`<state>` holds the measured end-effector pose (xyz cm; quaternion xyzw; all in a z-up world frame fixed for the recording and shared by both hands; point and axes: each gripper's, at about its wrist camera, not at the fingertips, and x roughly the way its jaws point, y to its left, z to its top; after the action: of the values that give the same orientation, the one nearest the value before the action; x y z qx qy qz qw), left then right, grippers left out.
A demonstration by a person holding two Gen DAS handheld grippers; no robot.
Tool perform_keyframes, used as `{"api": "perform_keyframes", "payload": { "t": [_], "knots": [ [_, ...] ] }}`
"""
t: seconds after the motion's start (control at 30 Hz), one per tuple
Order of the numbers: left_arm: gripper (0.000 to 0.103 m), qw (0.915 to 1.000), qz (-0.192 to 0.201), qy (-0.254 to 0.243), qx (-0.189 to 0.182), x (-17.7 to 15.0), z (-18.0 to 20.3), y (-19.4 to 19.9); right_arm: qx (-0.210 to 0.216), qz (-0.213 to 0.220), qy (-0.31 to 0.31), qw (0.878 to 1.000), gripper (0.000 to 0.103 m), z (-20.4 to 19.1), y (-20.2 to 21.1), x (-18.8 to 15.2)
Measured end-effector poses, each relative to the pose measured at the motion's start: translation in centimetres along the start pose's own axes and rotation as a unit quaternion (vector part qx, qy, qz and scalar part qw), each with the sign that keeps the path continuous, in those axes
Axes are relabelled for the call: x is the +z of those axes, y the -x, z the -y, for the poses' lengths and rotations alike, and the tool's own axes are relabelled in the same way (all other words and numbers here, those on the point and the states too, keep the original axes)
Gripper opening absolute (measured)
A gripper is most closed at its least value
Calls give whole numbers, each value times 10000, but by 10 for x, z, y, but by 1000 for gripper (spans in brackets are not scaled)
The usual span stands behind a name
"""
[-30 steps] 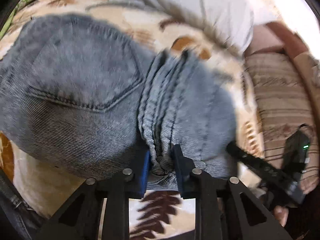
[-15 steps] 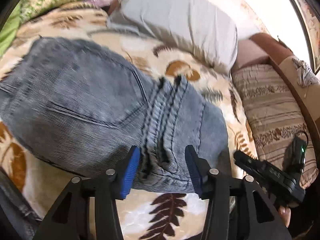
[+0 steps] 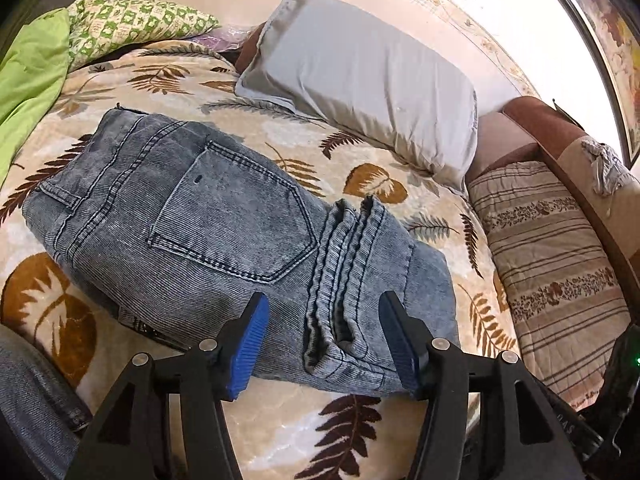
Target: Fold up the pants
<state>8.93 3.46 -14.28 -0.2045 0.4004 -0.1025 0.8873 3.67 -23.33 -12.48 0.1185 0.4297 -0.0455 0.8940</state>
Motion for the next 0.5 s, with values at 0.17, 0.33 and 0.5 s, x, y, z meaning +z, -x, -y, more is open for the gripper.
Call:
{"api": "perform_keyframes", "payload": {
  "t": [0.17, 0.33, 0.5],
  "knots": [
    [57, 9999, 26, -80, -81, 3, 5, 1, 65, -514, 197, 9985, 72, -10, -7, -6],
    [57, 9998, 39, 18, -178, 8, -1, 5, 83, -576, 216, 9981, 72, -15, 0, -5],
    [57, 9994, 83, 155, -287, 11, -8, 9, 247, -556, -110, 9981, 72, -13, 7, 4]
  ]
}}
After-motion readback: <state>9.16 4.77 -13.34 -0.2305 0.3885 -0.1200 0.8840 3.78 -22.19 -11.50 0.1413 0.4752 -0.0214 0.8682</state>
